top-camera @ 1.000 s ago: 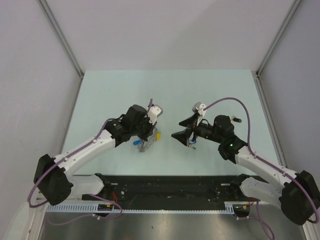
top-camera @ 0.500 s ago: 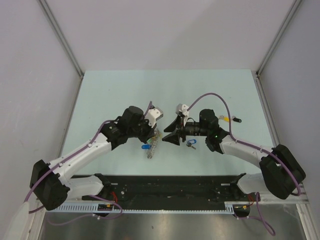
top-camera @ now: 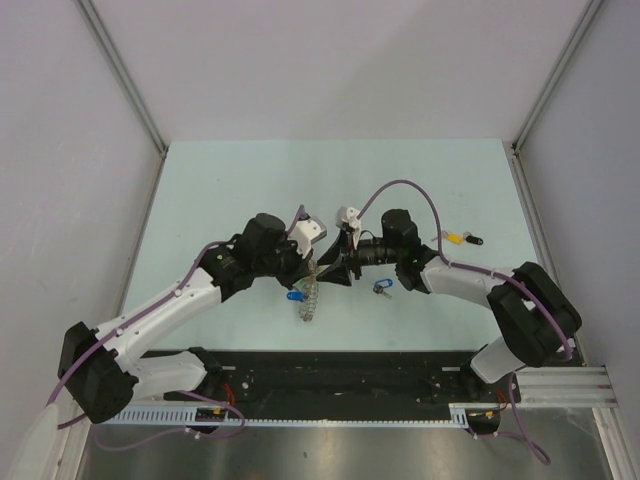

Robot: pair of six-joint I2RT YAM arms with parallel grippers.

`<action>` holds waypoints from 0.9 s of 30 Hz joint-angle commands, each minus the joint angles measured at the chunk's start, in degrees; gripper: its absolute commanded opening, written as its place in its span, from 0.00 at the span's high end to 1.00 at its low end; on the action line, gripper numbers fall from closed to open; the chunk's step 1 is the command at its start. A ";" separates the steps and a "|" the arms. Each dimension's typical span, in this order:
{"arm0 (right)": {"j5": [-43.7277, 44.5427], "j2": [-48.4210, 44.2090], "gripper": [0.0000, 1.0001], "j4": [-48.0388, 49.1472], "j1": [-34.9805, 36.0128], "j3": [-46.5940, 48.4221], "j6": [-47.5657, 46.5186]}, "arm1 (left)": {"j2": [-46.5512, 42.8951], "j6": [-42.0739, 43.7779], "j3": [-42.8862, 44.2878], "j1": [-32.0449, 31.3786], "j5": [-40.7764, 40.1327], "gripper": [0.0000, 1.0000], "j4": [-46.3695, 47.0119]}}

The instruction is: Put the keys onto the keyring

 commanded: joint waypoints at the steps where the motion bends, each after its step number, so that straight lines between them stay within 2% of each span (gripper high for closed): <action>1: -2.22 1.55 0.48 2.03 -0.01 2.70 -2.99 | -1.66 1.60 0.37 -0.27 2.80 1.00 3.43; 9: -3.71 3.66 0.57 2.73 -0.27 3.93 -3.17 | -1.66 1.51 0.20 -0.27 3.59 1.00 3.34; 12: -4.06 3.92 0.65 2.55 -0.27 4.11 -3.17 | -2.01 1.60 0.11 -0.27 3.59 1.00 3.69; 15: -4.59 3.66 0.80 2.12 -0.27 4.11 -3.17 | -2.37 1.51 0.11 -0.27 3.68 1.00 3.69; 16: -4.59 3.23 0.91 2.03 -0.36 4.11 -3.17 | -2.45 1.60 0.11 -0.27 3.77 1.00 3.60; 17: -4.59 2.87 0.97 1.77 -0.44 4.02 -3.00 | -2.54 1.86 0.11 -0.27 3.60 1.00 3.60; 20: -4.85 0.24 1.00 0.36 -0.88 4.02 -2.91 | -4.21 1.34 0.20 -0.27 2.02 0.95 3.25; 23: -3.63 -3.45 1.00 -1.92 -1.15 4.11 -2.91 | -8.07 -0.24 -0.24 -0.10 -1.22 0.85 5.35; 26: -2.05 -7.31 1.00 -3.42 -0.89 4.11 -2.38 | -15.09 -1.39 -2.43 0.52 -1.24 0.63 10.36; 27: -1.61 -8.28 1.00 -4.03 -0.71 4.02 -2.21 | -17.03 -1.74 -3.92 0.95 -1.15 0.46 11.85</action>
